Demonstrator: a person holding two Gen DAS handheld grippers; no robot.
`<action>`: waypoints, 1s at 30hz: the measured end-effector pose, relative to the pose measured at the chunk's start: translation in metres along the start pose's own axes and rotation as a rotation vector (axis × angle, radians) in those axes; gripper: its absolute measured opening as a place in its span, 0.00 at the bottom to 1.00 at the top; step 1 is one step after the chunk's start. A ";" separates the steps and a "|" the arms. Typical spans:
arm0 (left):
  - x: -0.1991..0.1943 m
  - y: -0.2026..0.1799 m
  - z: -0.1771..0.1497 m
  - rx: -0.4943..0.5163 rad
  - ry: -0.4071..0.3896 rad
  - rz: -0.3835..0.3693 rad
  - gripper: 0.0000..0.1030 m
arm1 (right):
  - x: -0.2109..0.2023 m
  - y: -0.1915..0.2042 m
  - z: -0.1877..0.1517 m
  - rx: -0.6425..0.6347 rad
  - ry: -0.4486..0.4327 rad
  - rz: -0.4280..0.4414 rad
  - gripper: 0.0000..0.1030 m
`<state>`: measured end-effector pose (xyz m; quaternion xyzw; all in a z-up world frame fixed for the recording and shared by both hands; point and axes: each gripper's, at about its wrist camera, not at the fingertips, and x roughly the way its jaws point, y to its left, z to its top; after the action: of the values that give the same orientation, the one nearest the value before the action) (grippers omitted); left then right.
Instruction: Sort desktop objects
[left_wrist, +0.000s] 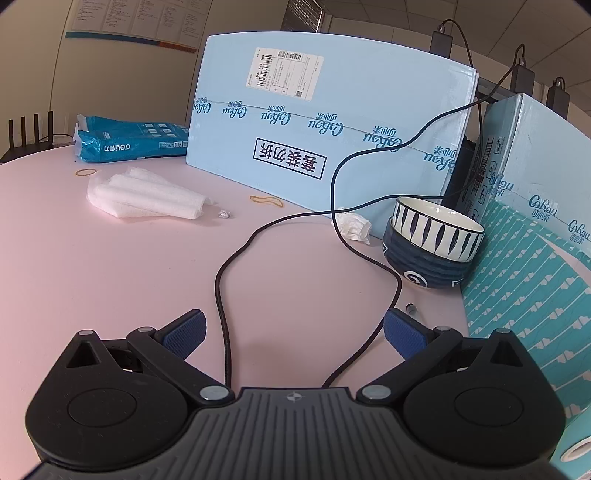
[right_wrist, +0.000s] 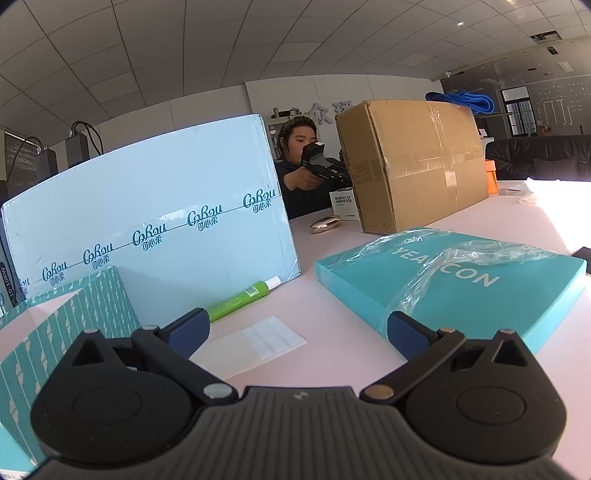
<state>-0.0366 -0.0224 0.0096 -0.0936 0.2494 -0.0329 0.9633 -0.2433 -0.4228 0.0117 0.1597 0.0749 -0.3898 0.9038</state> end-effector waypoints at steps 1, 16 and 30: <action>0.000 0.000 0.000 -0.001 0.000 0.000 1.00 | 0.001 -0.001 0.000 -0.007 0.002 -0.001 1.00; 0.000 0.003 0.001 -0.014 0.003 -0.005 1.00 | 0.003 -0.010 0.003 -0.060 0.017 0.019 1.00; 0.000 0.003 0.001 -0.015 0.004 -0.006 1.00 | 0.006 -0.039 0.011 -0.112 0.022 -0.008 1.00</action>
<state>-0.0361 -0.0197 0.0098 -0.1016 0.2514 -0.0341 0.9619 -0.2678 -0.4563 0.0116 0.1126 0.1072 -0.3868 0.9089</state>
